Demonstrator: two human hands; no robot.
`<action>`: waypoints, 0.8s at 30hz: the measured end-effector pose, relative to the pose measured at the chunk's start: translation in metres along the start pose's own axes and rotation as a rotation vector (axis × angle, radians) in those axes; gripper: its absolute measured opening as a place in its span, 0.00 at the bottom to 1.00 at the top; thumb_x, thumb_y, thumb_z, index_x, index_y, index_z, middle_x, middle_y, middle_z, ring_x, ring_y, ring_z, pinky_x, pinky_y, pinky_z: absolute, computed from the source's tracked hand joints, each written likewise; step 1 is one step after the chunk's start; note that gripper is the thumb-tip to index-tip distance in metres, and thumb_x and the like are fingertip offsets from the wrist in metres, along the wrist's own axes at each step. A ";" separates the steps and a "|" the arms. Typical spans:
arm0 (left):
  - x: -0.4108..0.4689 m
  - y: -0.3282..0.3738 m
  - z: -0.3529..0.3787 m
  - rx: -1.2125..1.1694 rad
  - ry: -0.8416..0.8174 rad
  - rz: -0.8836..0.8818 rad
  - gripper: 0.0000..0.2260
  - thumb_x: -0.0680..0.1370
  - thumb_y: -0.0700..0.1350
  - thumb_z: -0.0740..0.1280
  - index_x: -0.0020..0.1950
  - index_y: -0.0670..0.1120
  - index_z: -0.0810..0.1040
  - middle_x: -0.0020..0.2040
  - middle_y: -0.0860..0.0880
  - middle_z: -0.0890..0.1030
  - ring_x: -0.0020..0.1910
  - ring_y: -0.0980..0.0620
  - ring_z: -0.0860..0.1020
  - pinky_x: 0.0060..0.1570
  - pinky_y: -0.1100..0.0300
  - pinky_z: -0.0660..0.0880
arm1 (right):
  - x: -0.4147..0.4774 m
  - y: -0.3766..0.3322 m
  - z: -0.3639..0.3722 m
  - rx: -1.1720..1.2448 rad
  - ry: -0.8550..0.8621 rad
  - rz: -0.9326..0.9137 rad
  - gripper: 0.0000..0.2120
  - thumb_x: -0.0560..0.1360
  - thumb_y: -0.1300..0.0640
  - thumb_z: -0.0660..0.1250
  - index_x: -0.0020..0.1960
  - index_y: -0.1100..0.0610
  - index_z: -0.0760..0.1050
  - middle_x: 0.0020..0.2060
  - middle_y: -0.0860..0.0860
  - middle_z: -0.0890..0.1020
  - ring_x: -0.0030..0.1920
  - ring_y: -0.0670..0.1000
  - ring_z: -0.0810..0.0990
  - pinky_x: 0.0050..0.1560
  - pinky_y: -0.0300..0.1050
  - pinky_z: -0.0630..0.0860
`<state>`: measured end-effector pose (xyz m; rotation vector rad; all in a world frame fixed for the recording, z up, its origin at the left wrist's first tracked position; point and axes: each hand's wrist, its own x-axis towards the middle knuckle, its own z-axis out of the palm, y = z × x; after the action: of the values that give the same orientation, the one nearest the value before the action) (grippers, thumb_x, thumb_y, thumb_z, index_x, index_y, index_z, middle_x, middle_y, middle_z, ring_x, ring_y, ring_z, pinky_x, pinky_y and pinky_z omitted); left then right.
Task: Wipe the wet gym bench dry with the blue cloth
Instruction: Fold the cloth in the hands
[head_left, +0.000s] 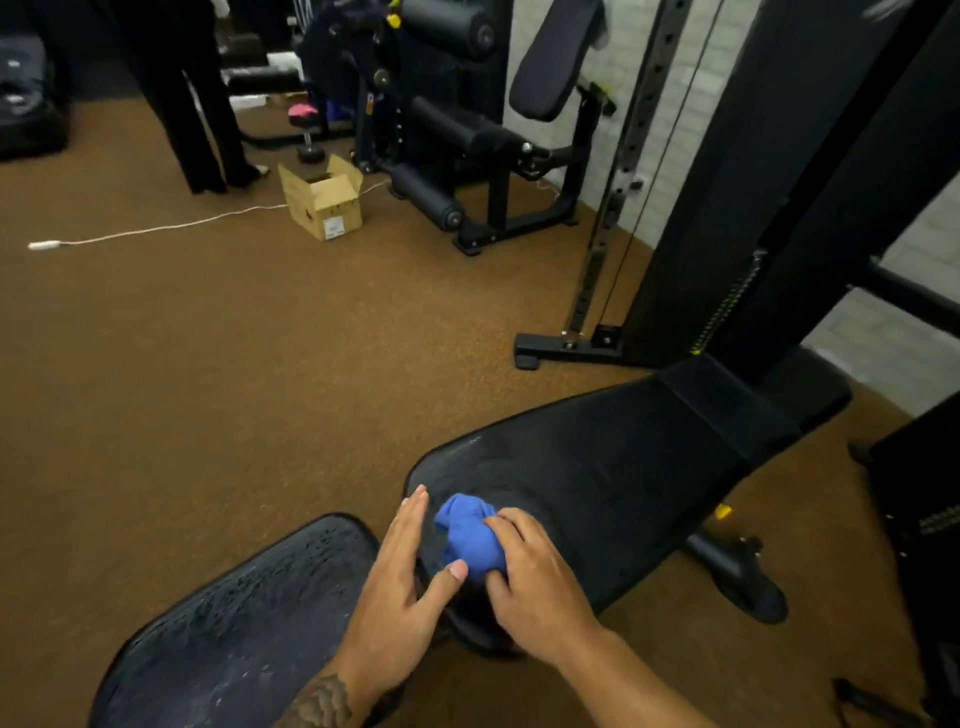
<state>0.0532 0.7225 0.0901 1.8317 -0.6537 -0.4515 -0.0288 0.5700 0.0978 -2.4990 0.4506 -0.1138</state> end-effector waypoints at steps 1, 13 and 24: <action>0.012 0.011 0.013 0.000 -0.017 0.008 0.36 0.70 0.66 0.64 0.75 0.63 0.53 0.76 0.66 0.54 0.74 0.67 0.50 0.74 0.57 0.54 | 0.004 0.012 -0.015 0.000 0.022 0.004 0.24 0.75 0.58 0.60 0.71 0.53 0.64 0.68 0.47 0.65 0.68 0.46 0.65 0.68 0.38 0.62; 0.172 0.145 0.206 0.007 -0.122 0.115 0.38 0.71 0.65 0.62 0.78 0.56 0.53 0.78 0.60 0.55 0.75 0.66 0.52 0.75 0.55 0.54 | 0.045 0.187 -0.210 -0.083 0.174 0.062 0.23 0.75 0.58 0.64 0.70 0.54 0.65 0.67 0.49 0.66 0.67 0.47 0.66 0.66 0.40 0.64; 0.304 0.205 0.365 -0.014 -0.250 0.214 0.31 0.78 0.48 0.67 0.78 0.49 0.57 0.76 0.55 0.60 0.74 0.62 0.58 0.66 0.76 0.55 | 0.095 0.329 -0.321 -0.104 0.326 0.239 0.23 0.75 0.58 0.65 0.69 0.54 0.67 0.65 0.48 0.68 0.65 0.47 0.68 0.64 0.41 0.67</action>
<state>0.0283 0.2108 0.1595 1.6829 -1.0043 -0.5447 -0.0938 0.1115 0.1726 -2.5113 0.9050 -0.4151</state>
